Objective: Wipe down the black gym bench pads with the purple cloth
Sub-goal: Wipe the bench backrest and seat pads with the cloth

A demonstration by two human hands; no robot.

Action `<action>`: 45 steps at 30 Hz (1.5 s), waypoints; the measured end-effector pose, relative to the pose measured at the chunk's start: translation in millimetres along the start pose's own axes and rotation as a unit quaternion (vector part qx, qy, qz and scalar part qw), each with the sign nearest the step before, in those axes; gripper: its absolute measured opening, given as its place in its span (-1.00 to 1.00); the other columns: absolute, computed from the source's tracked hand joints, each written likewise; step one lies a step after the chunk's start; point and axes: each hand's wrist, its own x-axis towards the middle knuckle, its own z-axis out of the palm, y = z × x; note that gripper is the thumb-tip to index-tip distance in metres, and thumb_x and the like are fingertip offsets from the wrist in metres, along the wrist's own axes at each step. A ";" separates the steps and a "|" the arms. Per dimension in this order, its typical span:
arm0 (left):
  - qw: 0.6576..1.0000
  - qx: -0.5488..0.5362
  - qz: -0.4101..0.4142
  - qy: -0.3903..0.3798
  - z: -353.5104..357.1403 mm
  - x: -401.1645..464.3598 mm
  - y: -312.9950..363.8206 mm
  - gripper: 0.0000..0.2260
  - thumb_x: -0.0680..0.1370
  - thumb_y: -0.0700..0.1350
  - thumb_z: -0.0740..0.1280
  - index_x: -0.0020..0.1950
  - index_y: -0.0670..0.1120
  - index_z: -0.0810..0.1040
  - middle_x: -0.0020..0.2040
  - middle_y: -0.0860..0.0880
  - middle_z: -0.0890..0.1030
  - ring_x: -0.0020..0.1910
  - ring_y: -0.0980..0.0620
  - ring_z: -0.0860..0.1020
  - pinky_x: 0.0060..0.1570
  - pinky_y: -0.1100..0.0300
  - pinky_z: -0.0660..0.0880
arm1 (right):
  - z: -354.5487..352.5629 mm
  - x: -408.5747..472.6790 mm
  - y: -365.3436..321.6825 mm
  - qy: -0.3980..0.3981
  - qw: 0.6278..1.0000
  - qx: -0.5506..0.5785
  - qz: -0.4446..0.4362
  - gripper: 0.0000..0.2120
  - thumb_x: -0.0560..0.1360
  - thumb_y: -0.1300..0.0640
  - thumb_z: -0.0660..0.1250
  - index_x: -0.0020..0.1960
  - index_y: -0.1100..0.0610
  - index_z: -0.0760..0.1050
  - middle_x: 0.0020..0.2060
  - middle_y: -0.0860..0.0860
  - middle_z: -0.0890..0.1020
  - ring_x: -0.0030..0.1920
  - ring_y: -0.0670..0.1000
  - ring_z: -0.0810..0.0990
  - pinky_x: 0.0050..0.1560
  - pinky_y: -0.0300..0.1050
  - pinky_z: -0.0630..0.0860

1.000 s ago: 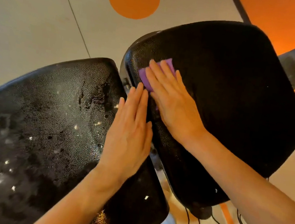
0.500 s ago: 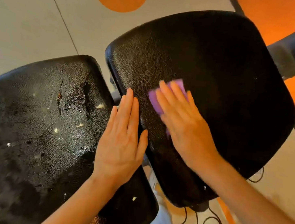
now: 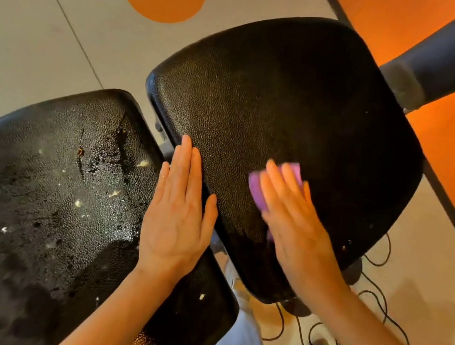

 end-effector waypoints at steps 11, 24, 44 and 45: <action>1.000 -0.005 0.012 0.023 -0.6 -2.2 -0.5 -0.44 0.66 -0.02 0.12 0.56 -0.26 0.06 0.60 -0.18 -0.02 0.59 -0.09 -0.03 0.56 0.03 -0.03 | 14.2 30.4 13.3 0.027 0.993 0.001 0.112 -0.48 0.61 0.23 0.09 0.54 0.15 0.04 0.53 0.12 0.15 0.54 0.14 0.07 0.54 0.05 0.00; 0.998 0.032 0.020 0.044 5.7 -3.3 -1.9 -0.45 0.67 0.02 0.06 0.56 -0.26 0.04 0.59 -0.20 -0.02 0.59 -0.10 -0.03 0.55 0.04 -0.04 | 7.1 64.8 15.2 0.044 0.988 0.072 0.131 -0.51 0.61 0.27 0.14 0.52 0.20 0.12 0.52 0.13 0.17 0.54 0.14 0.06 0.51 0.17 0.08; 0.998 0.027 0.018 0.051 6.4 -2.1 0.9 -0.48 0.68 -0.02 -0.01 0.57 -0.25 -0.01 0.60 -0.18 -0.04 0.59 -0.08 -0.04 0.57 0.05 -0.06 | 20.5 -74.7 -35.7 0.007 0.997 0.048 -0.055 -0.51 0.53 0.26 0.06 0.46 0.16 0.31 0.46 0.07 0.33 0.50 0.10 0.21 0.48 0.08 0.18; 0.998 0.025 0.019 0.054 6.3 -2.1 0.1 -0.48 0.68 -0.03 -0.01 0.57 -0.25 -0.01 0.60 -0.19 -0.04 0.59 -0.08 -0.03 0.57 0.05 -0.06 | 26.4 -51.5 -46.9 0.022 0.997 0.050 -0.046 -0.53 0.54 0.25 0.03 0.44 0.17 0.34 0.45 0.07 0.35 0.49 0.11 0.25 0.47 0.09 0.22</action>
